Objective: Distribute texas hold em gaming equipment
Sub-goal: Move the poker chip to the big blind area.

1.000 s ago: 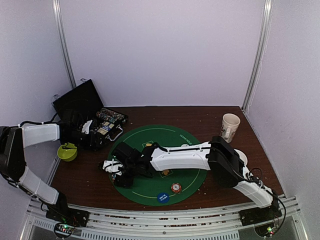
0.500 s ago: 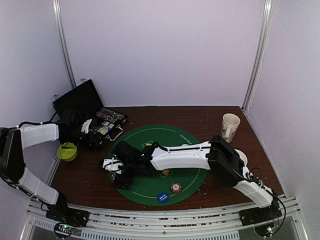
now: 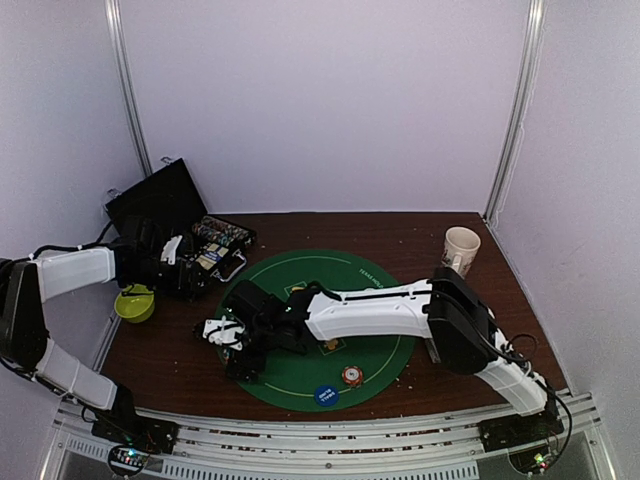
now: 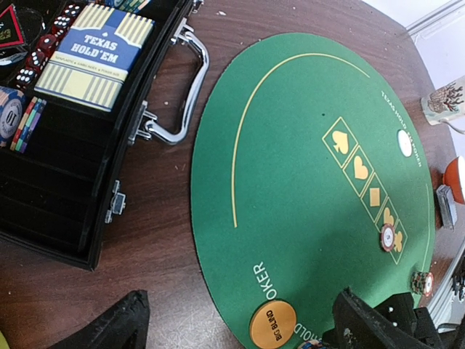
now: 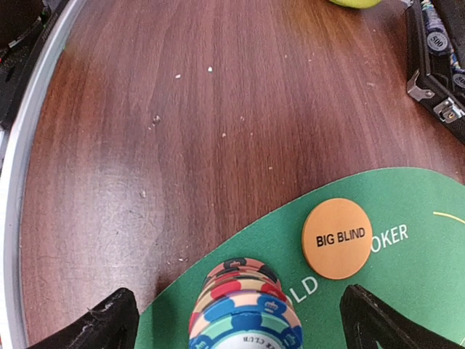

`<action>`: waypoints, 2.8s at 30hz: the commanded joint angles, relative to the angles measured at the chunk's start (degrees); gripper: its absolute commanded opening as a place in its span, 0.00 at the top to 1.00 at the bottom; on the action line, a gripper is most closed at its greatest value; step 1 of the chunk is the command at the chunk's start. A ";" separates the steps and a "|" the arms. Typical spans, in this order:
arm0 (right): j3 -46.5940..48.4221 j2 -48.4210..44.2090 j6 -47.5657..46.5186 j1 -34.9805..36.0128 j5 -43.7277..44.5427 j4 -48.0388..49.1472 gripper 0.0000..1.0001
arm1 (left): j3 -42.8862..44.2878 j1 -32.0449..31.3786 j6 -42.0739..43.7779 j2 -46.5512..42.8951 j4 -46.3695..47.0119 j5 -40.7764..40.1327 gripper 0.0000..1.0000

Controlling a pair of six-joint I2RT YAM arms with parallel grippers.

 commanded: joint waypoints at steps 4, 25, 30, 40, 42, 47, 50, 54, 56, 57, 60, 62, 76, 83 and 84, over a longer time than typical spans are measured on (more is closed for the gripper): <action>-1.08 -5.43 -2.16 0.16 1.73 -0.43 0.00 | 0.44 0.49 0.68 -1.82 -0.95 -0.98 0.09; -27.79 -33.64 25.29 -12.15 23.15 -12.20 0.00 | 7.00 -35.84 -16.40 -4.42 -19.92 -32.04 0.02; -32.74 -33.72 27.68 -12.96 24.20 -11.02 0.00 | 7.86 -40.44 -19.66 0.81 -19.92 -36.37 0.02; -32.57 -31.11 29.01 -13.03 19.26 -8.30 0.01 | 4.15 -40.80 -21.42 3.90 -15.57 -32.21 0.02; -30.64 -28.52 29.71 -12.84 15.48 -8.55 0.05 | 3.69 -40.88 -21.70 4.14 -14.83 -30.71 0.02; -26.09 -21.85 33.43 -12.64 14.34 -11.04 0.13 | 1.42 -41.37 -21.91 4.22 -14.75 -29.78 0.02; -24.99 -19.41 34.60 -12.53 13.88 -11.65 0.19 | 0.74 -41.33 -21.51 3.87 -14.82 -29.65 0.05; -23.87 -16.60 35.53 -11.95 14.39 -13.02 0.24 | 0.08 -41.32 -21.27 4.02 -14.82 -28.34 0.08; -23.39 -15.58 35.57 -11.32 14.81 -13.62 0.25 | -0.55 -41.32 -21.13 4.08 -14.82 -28.00 0.10; -23.17 -15.13 35.58 -10.88 15.03 -13.75 0.26 | -0.79 -41.32 -21.07 4.04 -14.82 -27.76 0.11; -21.97 -13.76 35.52 -10.14 15.23 -14.92 0.33 | -1.21 -41.37 -20.91 3.66 -14.82 -26.84 0.13; -21.46 -13.37 35.66 -9.77 15.04 -15.46 0.37 | -1.32 -41.41 -20.56 3.28 -14.87 -26.36 0.14; -21.65 -12.75 36.67 -7.82 12.73 -15.18 0.67 | -0.48 -41.44 -18.23 3.47 -17.26 -27.22 0.31; -16.85 -8.60 37.11 -7.00 9.16 -11.98 0.74 | -0.26 -41.41 -17.21 3.50 -17.81 -27.81 0.45; -15.91 -7.86 37.11 -6.98 8.98 -11.50 0.74 | -0.37 -41.41 -17.18 3.33 -17.77 -27.93 0.45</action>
